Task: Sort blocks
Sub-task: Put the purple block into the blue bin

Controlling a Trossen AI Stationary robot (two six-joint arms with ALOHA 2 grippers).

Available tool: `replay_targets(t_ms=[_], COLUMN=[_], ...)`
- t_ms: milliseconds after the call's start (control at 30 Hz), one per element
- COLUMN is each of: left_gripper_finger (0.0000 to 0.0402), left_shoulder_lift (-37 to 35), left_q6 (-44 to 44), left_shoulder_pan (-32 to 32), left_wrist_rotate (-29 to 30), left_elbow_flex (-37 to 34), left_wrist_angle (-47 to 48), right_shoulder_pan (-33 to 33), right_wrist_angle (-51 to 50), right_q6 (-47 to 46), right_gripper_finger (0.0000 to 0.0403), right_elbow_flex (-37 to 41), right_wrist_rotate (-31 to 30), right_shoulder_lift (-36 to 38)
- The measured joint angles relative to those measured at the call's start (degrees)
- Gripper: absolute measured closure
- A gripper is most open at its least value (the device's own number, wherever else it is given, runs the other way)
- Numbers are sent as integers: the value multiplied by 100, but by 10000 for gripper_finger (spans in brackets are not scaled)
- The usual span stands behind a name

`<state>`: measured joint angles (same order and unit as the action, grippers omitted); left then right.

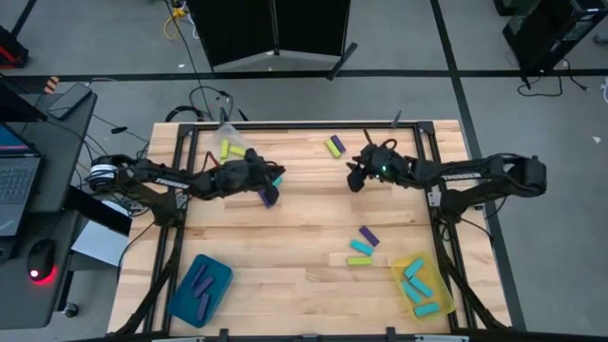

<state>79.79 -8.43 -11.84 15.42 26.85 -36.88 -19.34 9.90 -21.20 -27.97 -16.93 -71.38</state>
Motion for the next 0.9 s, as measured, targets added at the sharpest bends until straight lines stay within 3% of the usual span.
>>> replay_targets(t_ms=[133, 267, 467, 700, 900], left_gripper_finger=[352, 352, 352, 352, 352], left_shoulder_lift=[0, 0, 0, 0, 2], left_q6=[206, 391, 416, 544, 777], left_shoulder_pan=[-2, -4, -7, -30, -57], left_wrist_rotate=[-268, -324, -324, -324, -317], left_elbow_flex=[-131, -131, -131, -131, -131], left_wrist_angle=[-400, -411, -581, -653, -656], right_shoulder_pan=[-564, -892, -1094, -1173, -1038], right_wrist_angle=[519, 400, 16, -1203, -1966], right_q6=[5, 73, 401, 664, 1175], right_gripper_finger=[249, 243, 226, 207, 205], right_elbow_flex=[-27, -417, -1144, -1842, -2175], right_wrist_rotate=[438, 615, 621, 676, 1952], right_shoulder_lift=[-431, -983, -1738, -1949, -1843])
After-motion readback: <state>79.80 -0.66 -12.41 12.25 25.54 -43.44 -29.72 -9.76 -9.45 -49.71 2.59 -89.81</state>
